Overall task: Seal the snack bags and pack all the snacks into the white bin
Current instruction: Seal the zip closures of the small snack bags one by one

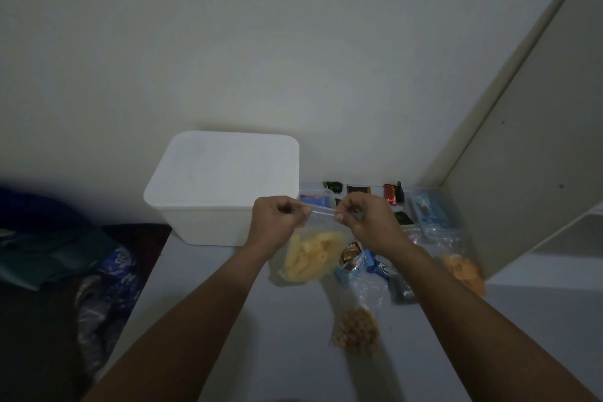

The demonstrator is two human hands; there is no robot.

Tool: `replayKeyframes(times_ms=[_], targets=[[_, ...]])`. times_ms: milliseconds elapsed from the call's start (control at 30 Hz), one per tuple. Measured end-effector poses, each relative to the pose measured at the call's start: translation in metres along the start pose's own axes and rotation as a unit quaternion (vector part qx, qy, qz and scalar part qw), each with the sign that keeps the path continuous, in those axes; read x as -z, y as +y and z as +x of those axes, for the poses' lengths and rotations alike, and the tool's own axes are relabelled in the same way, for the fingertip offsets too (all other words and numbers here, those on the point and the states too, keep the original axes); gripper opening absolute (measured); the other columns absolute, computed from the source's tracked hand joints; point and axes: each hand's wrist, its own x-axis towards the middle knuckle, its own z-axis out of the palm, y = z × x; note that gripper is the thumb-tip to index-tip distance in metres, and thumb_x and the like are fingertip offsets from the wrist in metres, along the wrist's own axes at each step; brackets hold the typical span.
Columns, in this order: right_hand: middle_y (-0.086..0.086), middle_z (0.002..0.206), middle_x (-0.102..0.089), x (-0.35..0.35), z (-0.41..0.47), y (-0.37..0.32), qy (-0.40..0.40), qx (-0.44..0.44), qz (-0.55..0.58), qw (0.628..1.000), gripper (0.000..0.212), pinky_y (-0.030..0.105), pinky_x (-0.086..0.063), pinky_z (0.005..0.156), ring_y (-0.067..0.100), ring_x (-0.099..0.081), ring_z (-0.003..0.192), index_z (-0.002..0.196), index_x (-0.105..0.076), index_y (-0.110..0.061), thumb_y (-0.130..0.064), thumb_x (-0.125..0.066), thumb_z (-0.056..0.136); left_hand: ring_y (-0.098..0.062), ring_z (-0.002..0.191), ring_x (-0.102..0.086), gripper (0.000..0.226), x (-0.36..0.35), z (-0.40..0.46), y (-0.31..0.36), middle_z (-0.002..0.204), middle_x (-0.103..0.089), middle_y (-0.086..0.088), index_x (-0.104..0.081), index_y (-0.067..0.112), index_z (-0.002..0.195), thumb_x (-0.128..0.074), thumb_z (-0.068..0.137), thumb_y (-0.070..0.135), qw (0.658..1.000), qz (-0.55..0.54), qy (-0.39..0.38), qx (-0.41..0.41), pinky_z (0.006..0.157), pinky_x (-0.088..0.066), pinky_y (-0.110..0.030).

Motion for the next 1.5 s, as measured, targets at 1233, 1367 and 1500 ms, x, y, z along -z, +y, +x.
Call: replayKeyframes(times_ms=[1233, 1367, 1500], targets=[[-0.011, 0.063, -0.064, 0.022, 0.000, 0.010, 0.063, -0.048, 0.057, 0.995, 0.006, 0.004, -0.040, 0.050, -0.007, -0.055, 0.049, 0.075, -0.073, -0.012, -0.016, -0.078, 0.075, -0.012, 0.056, -0.049, 0.034, 0.005, 0.009, -0.005, 0.061, -0.055, 0.000, -0.060, 0.005, 0.069, -0.086, 0.064, 0.024, 0.983, 0.031, 0.181, -0.006, 0.059, -0.044, -0.022], [-0.009, 0.069, -0.067, 0.019, -0.005, 0.010, 0.076, -0.048, 0.072, 0.993, 0.005, 0.008, -0.043, 0.057, -0.002, -0.060, 0.061, 0.077, -0.074, -0.014, -0.016, -0.078, 0.075, -0.019, 0.049, -0.051, 0.046, -0.003, 0.001, -0.002, 0.051, -0.055, -0.007, -0.060, 0.005, 0.055, -0.076, 0.074, 0.043, 0.995, 0.007, 0.076, 0.058, 0.055, -0.046, -0.030], [-0.006, 0.071, -0.067, 0.015, -0.011, 0.009, 0.071, -0.048, 0.089, 0.992, 0.011, 0.027, -0.054, 0.060, 0.010, -0.062, 0.066, 0.071, -0.070, -0.022, -0.014, -0.077, 0.076, -0.020, 0.050, -0.058, 0.044, -0.014, -0.004, 0.012, 0.064, -0.064, -0.013, -0.068, -0.003, 0.078, -0.067, 0.084, 0.041, 0.982, -0.076, -0.026, 0.173, 0.052, -0.054, -0.029]])
